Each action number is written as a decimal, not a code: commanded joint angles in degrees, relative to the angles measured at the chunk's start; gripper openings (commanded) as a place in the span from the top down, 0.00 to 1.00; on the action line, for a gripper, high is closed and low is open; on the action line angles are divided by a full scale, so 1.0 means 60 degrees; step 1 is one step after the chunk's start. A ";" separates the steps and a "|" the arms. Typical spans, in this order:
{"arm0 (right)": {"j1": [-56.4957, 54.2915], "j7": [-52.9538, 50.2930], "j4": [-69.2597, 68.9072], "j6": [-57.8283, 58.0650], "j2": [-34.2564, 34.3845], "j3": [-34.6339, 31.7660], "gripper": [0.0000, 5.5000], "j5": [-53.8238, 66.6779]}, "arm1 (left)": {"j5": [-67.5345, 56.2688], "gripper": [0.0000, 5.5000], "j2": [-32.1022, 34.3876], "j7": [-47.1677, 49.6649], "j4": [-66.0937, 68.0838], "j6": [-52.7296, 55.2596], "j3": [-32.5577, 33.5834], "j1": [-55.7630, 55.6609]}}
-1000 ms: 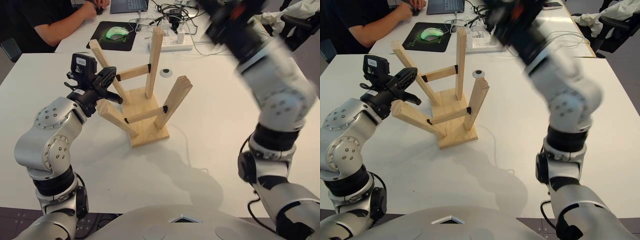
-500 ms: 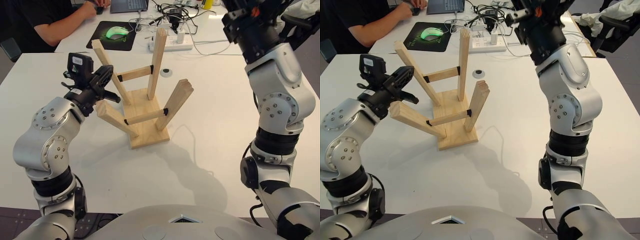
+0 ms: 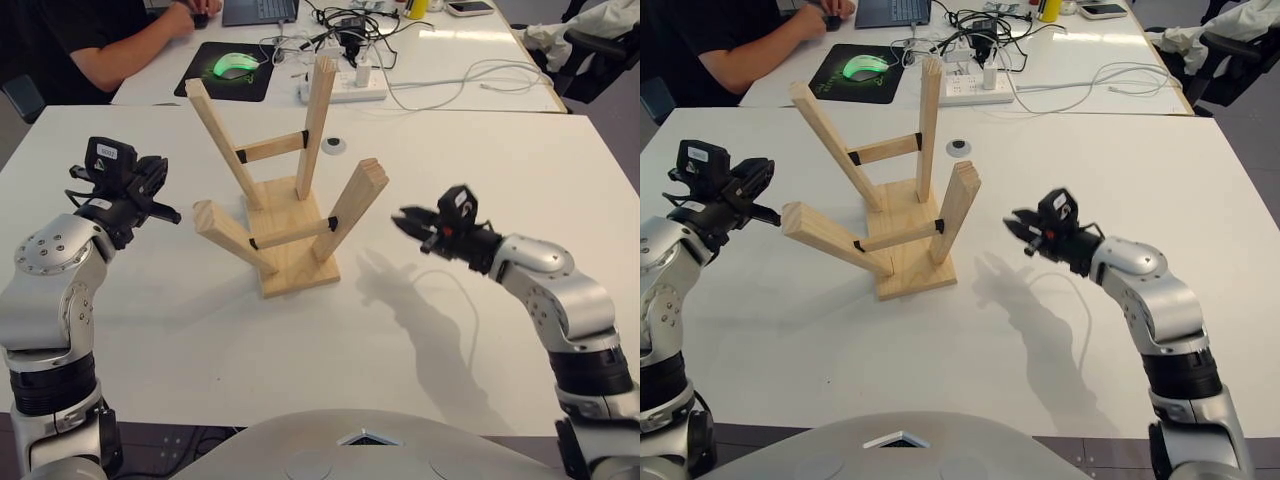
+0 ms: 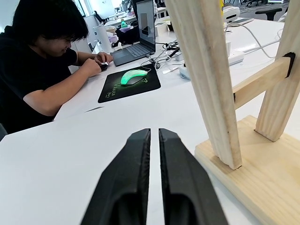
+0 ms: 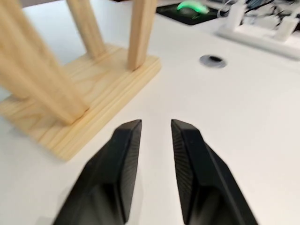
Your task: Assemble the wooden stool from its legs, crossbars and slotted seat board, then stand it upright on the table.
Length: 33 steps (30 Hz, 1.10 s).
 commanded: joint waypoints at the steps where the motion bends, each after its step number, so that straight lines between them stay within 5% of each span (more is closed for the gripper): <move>1: 0.0321 0.0734 -0.0746 0.0219 -0.0329 0.0788 0.67 -0.0092 | -0.0004 0.81 0.0061 -0.0101 0.0078 -0.0100 0.0102 0.0131; 4: 0.0182 0.0179 -0.0827 0.0417 0.0436 0.0911 0.59 0.0010 | -0.0194 0.74 -0.0115 -0.0153 -0.0024 0.0032 0.0007 0.0132; 17: 0.0317 -0.2790 -0.1245 0.1482 0.3620 0.1261 0.30 0.0089 | -0.0530 0.74 -0.0553 0.0013 -0.0379 0.0695 -0.0878 -0.0137; 23: 0.0052 -0.3806 -0.0562 0.0907 0.3779 0.1089 0.30 -0.1175 | -0.0524 0.74 -0.0736 0.0092 -0.0403 0.0782 -0.1065 -0.0278; 33: -0.2354 -0.3704 0.2858 -0.2126 0.2405 0.0229 0.30 -0.3713 | -0.0456 0.74 -0.0982 0.0353 -0.0626 0.0742 -0.1134 -0.0165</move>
